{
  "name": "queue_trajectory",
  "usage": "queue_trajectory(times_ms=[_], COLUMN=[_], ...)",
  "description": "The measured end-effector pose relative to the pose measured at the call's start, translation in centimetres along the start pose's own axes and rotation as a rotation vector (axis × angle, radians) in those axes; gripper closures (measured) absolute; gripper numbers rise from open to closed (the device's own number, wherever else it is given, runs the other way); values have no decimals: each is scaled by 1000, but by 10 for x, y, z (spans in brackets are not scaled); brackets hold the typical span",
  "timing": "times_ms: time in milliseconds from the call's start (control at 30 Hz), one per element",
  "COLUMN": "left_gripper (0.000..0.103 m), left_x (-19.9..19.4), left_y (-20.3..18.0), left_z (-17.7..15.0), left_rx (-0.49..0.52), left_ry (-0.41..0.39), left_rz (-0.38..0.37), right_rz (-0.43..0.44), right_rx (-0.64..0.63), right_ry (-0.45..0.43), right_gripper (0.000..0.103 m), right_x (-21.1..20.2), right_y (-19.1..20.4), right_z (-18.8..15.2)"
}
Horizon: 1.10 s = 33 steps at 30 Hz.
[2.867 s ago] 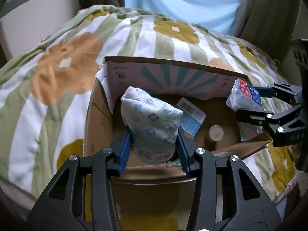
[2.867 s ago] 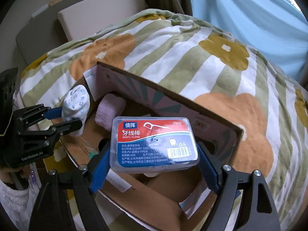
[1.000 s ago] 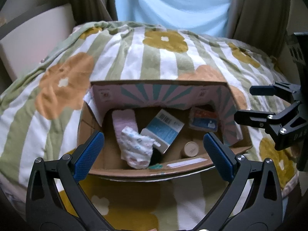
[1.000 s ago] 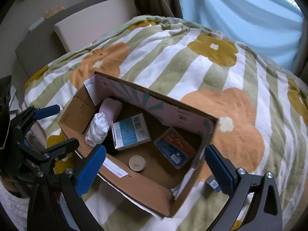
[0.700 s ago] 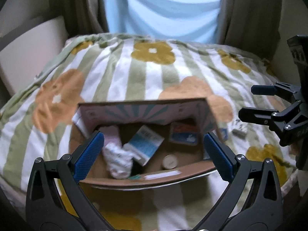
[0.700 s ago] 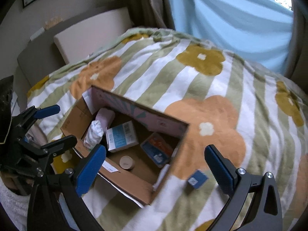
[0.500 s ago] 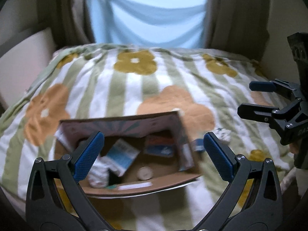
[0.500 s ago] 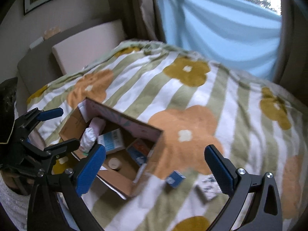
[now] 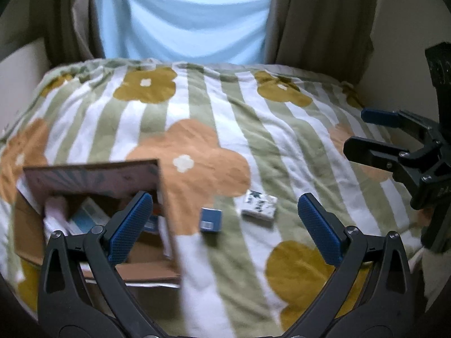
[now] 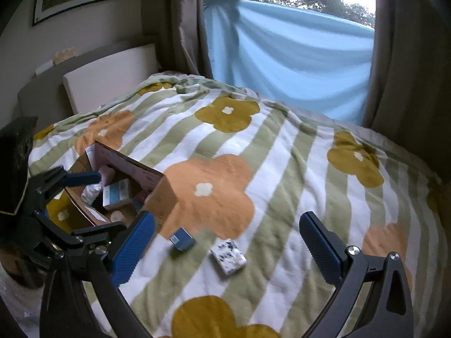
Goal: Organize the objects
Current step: 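Move both tools back to the blue cube box and white tissue pack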
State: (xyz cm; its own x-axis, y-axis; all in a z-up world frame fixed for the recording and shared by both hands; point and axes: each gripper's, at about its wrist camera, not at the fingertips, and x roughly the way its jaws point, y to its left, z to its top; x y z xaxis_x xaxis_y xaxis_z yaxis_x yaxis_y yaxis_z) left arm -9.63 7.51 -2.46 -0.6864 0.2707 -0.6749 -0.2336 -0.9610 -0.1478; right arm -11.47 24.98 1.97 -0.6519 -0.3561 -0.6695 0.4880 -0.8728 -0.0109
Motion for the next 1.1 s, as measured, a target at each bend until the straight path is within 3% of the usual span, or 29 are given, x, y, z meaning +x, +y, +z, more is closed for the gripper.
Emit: queue_trajectory(times_ms=[400,633,867,1100], left_gripper=[0,0,0,2], left_x=[57,92,125,153], left_y=[-47,-50,-33,-8], left_z=[-65,-101,-102,-101], left_rx=[-77,-220,-338,-523], left_ry=[-53,-70,-95,-99], left_rz=[154,225,325,388], right_rz=[110,168,217,268], right_rx=[-27,-105,-204,-292], right_ry=[29,42,62,66], right_gripper=[1,1,1,1], right_x=[42,75,102,128], right_y=[-52,-67,-73,-64], right_z=[-61,-89,-117,-128])
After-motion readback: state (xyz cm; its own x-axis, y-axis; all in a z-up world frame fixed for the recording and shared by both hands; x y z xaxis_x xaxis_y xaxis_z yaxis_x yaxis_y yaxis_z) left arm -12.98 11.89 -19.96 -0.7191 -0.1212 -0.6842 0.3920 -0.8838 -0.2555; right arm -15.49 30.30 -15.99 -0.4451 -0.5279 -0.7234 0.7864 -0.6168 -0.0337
